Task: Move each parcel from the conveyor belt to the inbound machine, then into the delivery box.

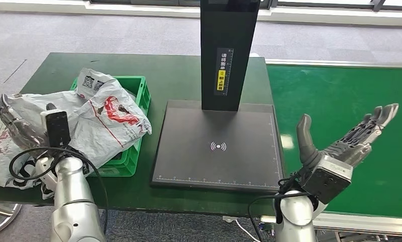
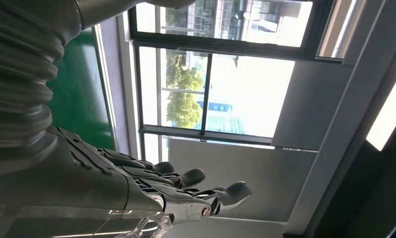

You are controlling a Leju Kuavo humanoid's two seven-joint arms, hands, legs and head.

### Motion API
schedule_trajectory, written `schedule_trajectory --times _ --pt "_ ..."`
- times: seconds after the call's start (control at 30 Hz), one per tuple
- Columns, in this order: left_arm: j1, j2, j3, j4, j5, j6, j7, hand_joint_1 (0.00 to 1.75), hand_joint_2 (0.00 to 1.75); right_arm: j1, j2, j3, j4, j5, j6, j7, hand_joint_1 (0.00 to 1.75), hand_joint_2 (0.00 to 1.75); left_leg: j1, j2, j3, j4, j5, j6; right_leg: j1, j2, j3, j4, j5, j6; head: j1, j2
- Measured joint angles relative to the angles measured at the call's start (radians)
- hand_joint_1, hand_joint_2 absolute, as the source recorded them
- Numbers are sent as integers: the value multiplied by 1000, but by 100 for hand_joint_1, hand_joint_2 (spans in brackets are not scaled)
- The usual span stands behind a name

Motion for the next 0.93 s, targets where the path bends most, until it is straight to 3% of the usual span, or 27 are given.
schedule_trajectory --times 0.1,0.2,0.33,0.43,0.57,0.8,0.93 --pt "62 7 -143 -14 312 -28 -5 0 175 -2 0 0 21 -10 0 0 0 175 0 0 0 0 0 0 0 0 0 0 0 0 0 0" --pt "161 18 -345 -131 489 -128 -8 0 175 -3 0 0 37 -22 0 0 0 175 0 0 0 0 0 0 0 0 0 0 0 0 0 0" --pt "291 26 -580 -327 557 -279 -9 0 175 -1 0 -8 38 -23 0 0 0 175 0 -2 -1 0 -1 1 0 -1 0 0 0 0 0 0" --pt "361 32 -706 -452 554 -298 -9 0 175 1 -1 -19 38 -8 -1 0 0 175 -1 -1 -1 0 -2 1 -1 0 -1 -1 -1 1 0 0" --pt "407 40 -785 -538 536 -282 -8 0 175 3 -1 -31 38 5 -1 0 0 175 0 0 -1 0 -2 1 0 0 -1 -1 -1 1 0 0" --pt "442 46 -839 -603 553 -252 -8 0 175 3 0 -40 56 3 -1 0 0 175 0 -1 -1 0 -1 0 0 0 0 0 -1 0 0 0" --pt "456 49 -863 -626 543 -188 -8 0 175 2 0 -35 71 -1 -1 0 0 175 0 -1 -1 0 -1 0 0 0 0 0 -1 0 0 0"
